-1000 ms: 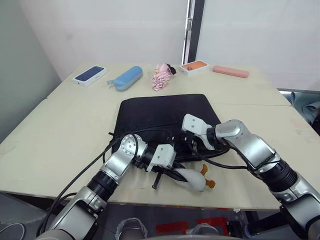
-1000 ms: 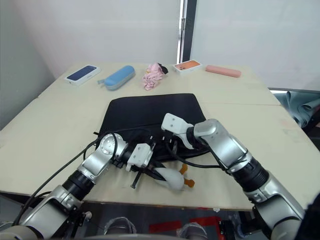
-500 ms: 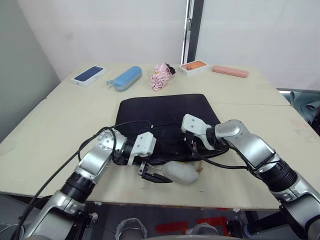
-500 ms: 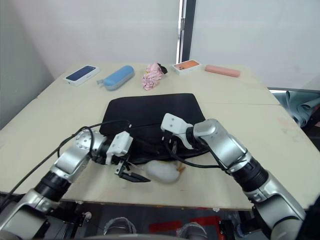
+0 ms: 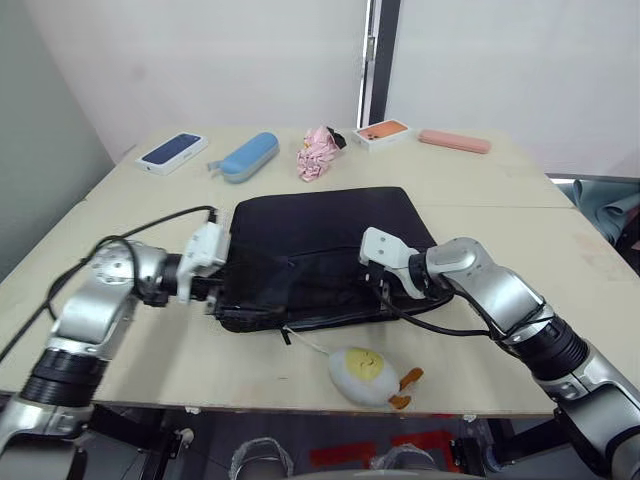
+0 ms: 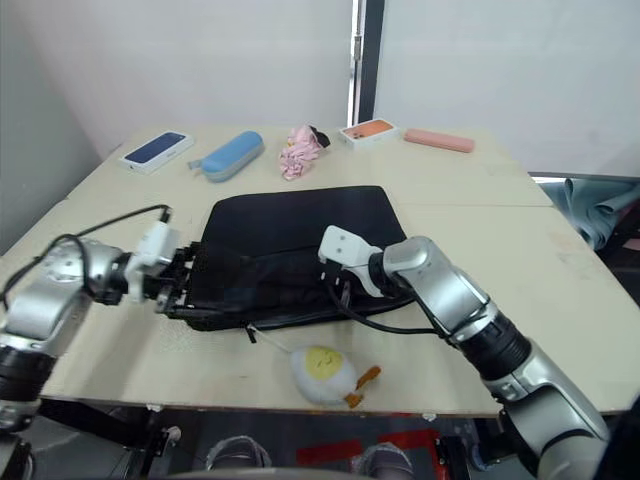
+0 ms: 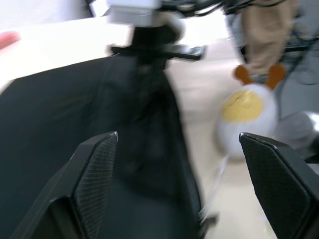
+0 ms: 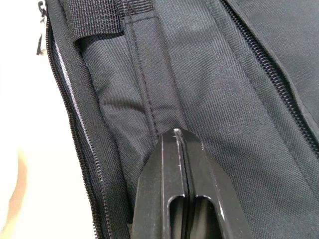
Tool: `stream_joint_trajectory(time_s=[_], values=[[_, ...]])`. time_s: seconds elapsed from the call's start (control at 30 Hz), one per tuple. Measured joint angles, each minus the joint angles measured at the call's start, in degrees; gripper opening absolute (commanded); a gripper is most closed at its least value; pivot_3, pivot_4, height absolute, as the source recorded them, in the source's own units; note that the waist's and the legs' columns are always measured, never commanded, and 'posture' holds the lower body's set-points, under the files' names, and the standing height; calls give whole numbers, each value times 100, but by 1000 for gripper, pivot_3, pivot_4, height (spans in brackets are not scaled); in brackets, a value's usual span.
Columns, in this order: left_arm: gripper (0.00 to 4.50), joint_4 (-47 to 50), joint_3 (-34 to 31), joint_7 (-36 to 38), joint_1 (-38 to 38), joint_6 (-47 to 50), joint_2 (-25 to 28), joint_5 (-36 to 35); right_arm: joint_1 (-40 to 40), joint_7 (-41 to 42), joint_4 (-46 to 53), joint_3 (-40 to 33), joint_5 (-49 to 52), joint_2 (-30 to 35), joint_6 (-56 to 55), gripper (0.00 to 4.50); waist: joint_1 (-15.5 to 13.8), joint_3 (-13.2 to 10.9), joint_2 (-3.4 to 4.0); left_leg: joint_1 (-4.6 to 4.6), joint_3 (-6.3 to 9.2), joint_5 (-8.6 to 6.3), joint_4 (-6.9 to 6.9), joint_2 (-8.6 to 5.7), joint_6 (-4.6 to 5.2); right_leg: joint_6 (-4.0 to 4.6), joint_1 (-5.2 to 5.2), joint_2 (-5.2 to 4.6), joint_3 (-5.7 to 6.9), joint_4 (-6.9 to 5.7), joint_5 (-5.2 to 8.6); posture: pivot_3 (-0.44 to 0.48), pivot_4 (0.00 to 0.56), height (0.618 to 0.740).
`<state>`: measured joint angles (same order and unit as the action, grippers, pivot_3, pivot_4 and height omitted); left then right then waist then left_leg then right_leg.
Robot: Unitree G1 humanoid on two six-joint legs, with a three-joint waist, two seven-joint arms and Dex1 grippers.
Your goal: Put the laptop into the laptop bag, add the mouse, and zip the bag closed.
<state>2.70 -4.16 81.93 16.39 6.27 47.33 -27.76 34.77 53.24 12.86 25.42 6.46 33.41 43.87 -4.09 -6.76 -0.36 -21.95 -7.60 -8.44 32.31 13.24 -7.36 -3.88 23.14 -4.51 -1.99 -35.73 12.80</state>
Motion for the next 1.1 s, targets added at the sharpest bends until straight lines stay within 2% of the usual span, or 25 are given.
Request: stream_joint_trajectory(time_s=[0.13, 0.33, 0.5, 0.63, 0.7, 0.73, 0.93, 0.97, 1.1], values=[[4099, -337, -25, 9, -365, -508, 1, 251, -57, 23, -46, -206, 189, -56, 65, 0, -1, -3, 2, -3, 5, 0, -1, 3, 0, 0, 1, 1, 8, -1, 0, 0, 150, 740], [4099, -705, -103, -192, -449, -1178, -196, 382, -115, 127, 320, -1097, 1097, -28, 678, 0, -70, -11, 6, -22, 3, 0, -3, 5, 0, 2, 21, 5, 7, 0, 1, 0, 150, 740], [4099, -983, -147, -195, -375, -1356, -171, 395, -640, 414, 1418, -2284, 2093, 736, 1168, 0, -202, -11, 1, -43, 4, -1, -13, 6, 0, 0, 38, 6, 12, 11, 0, 0, 150, 740], [4138, -1033, -136, -118, -295, -1268, -137, 376, -1213, 513, 1726, -3229, 2629, 1301, 1334, 1168, -209, -12, 1, -36, 1, -2, -12, 6, -1, 2, 36, 6, 7, 6, 1, 0, 150, 740], [4138, -1111, -129, -41, -264, -1199, -88, 374, -1469, 514, 1768, -3816, 2916, 1458, 1423, 1991, -191, -12, 1, -32, -3, -2, -10, 6, -1, 3, 37, 6, 1, 0, 1, 0, 150, 740], [4138, -1125, -130, -14, -264, -1194, -69, 372, -1518, 513, 1777, -3961, 2978, 1501, 1433, 2149, -180, -12, 1, -31, -5, -2, -10, 6, -1, 3, 37, 6, -2, -1, 1, 0, 150, 740], [4138, -1421, -98, 248, -72, -1254, 139, 426, -2553, 737, 1939, -5457, 3546, 2142, 1530, 4341, -205, -12, 1, -28, -10, -2, -10, 7, 2, 4, 36, 6, -4, 2, 3, 0, 150, 740], [4138, -1451, -76, 250, -65, -1320, 136, 500, -2667, 784, 1943, -5610, 3655, 2165, 1544, 4470, -207, -12, 2, -27, -10, -2, -10, 7, 3, 4, 35, 5, -4, 1, 3, 0, 150, 740], [4138, -1810, 218, 275, 53, -1863, -28, 857, -2871, 814, 1951, -6398, 4094, 2245, 1581, 4470, -204, -12, 2, -23, -12, -1, -7, 7, 5, 5, 34, 4, -7, -4, 3, 0, 150, 740]])
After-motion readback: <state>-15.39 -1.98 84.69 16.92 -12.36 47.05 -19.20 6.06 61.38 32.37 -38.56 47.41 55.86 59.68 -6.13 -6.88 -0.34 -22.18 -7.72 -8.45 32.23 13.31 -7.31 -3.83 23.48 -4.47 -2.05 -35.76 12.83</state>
